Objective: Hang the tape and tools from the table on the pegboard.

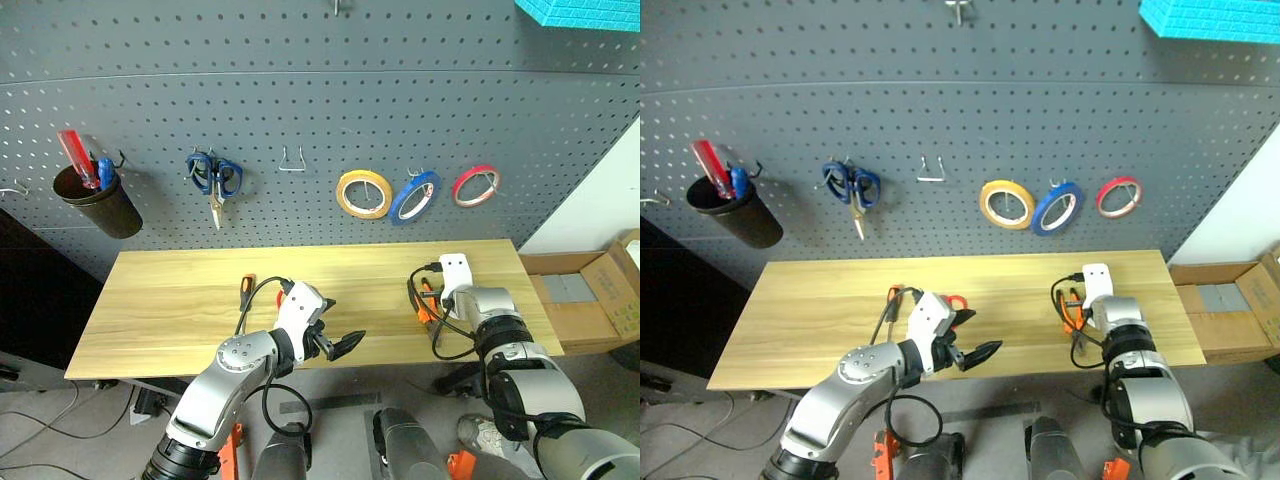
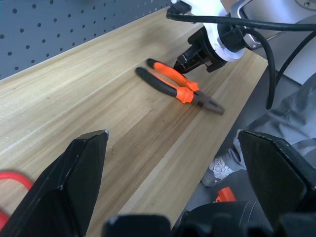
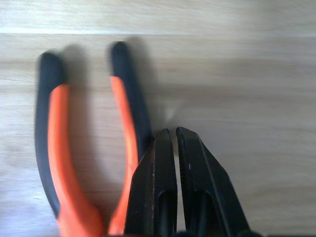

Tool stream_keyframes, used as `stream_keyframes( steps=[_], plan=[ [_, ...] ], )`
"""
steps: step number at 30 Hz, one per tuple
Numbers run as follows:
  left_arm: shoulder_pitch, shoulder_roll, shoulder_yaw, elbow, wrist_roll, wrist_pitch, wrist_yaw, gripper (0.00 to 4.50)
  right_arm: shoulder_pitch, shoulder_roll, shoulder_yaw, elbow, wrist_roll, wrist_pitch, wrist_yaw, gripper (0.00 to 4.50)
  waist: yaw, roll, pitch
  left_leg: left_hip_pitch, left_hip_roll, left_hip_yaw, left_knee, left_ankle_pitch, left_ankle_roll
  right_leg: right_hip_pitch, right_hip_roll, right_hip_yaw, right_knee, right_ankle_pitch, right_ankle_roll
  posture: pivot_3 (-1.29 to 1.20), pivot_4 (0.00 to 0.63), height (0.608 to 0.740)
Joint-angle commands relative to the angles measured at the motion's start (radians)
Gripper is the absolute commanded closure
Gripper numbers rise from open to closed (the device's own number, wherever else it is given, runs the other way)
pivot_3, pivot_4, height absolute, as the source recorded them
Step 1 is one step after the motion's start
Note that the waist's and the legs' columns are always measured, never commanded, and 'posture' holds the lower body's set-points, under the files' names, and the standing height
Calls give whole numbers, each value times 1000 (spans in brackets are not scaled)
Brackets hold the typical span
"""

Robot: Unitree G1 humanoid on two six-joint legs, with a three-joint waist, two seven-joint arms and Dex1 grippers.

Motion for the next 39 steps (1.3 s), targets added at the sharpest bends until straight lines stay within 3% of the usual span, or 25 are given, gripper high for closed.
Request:
stream_keyframes(
  steps=[1, 8, 14, 17, 28, 39],
  plan=[
    [4, -1, 13, -42, -6, -7, 8, 0, -14, 10, 13, -5, 17, 4, 30, 4459, 0, 0, 3, 0, 0, 0, 0, 0, 0, 0, 0, 0, 0, 0, 0, -40, 237, 740],
    [0, -5, 14, -33, -6, -12, 14, 0, -15, -25, 61, -10, -13, -34, 68, 4459, 2, 0, 5, -1, 0, 0, 0, 0, 0, -1, 0, 0, 0, 0, 0, -45, 236, 740],
    [-8, -13, 12, -20, -2, -21, 18, 0, 15, -126, 201, -159, -41, -51, 297, 4459, 2, 4, 13, -3, -1, 0, 0, 0, 0, -3, -1, 0, 0, 0, 0, -52, 238, 740],
    [-4, -16, 13, -20, -3, -23, 18, 0, 53, -201, 252, -298, -8, -9, 468, 3849, 3, 4, 13, -8, -1, 0, 0, 0, 0, -8, -1, 0, 0, 0, 1, -60, 239, 740],
    [14, -13, 9, -36, -20, -13, -4, 0, 119, -319, 351, -595, 75, 245, 698, 17, 3, 2, 19, -15, -1, -1, 1, 0, 0, -13, -1, -1, 0, 0, 1, -67, 253, 740],
    [25, -18, 36, -63, -42, 12, 11, 0, 121, -285, 387, -569, 65, 259, 660, 17, 6, -1, 31, -16, 0, -1, 1, 0, 0, -14, -1, -1, 0, 0, 1, -32, 272, 740]
  ],
)
